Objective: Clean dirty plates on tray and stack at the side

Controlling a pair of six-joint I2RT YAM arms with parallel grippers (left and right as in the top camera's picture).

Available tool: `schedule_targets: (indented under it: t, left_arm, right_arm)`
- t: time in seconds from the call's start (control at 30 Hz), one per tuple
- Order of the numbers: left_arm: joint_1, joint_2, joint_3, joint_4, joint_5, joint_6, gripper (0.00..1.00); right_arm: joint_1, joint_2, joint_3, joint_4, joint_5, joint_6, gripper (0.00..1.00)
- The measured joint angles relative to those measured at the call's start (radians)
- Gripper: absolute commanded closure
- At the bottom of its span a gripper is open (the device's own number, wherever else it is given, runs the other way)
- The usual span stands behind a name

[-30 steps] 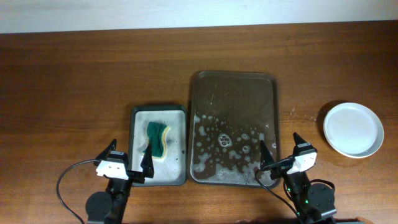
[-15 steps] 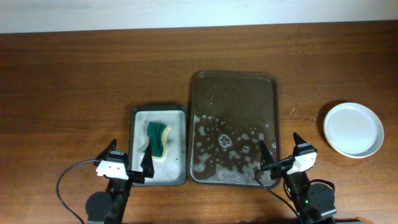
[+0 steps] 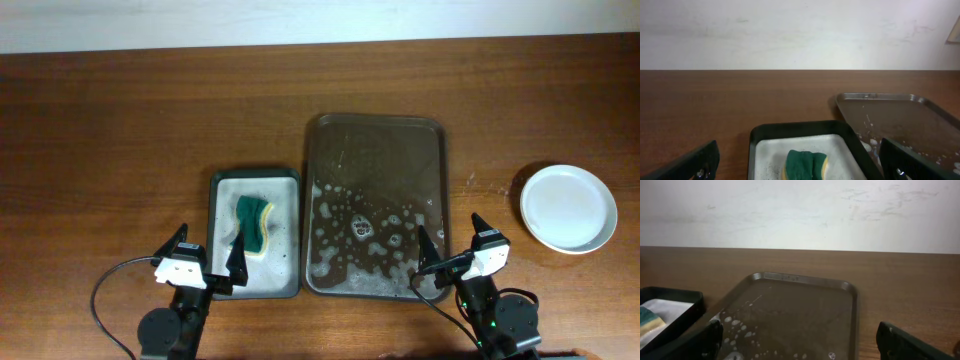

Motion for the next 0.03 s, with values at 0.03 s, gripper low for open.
schedule_targets:
  t: [0.03]
  left_arm:
    - [0.000, 0.000, 0.000, 0.000, 0.000, 0.000, 0.00]
  right_arm:
    - [0.000, 0.000, 0.000, 0.000, 0.000, 0.001, 0.01]
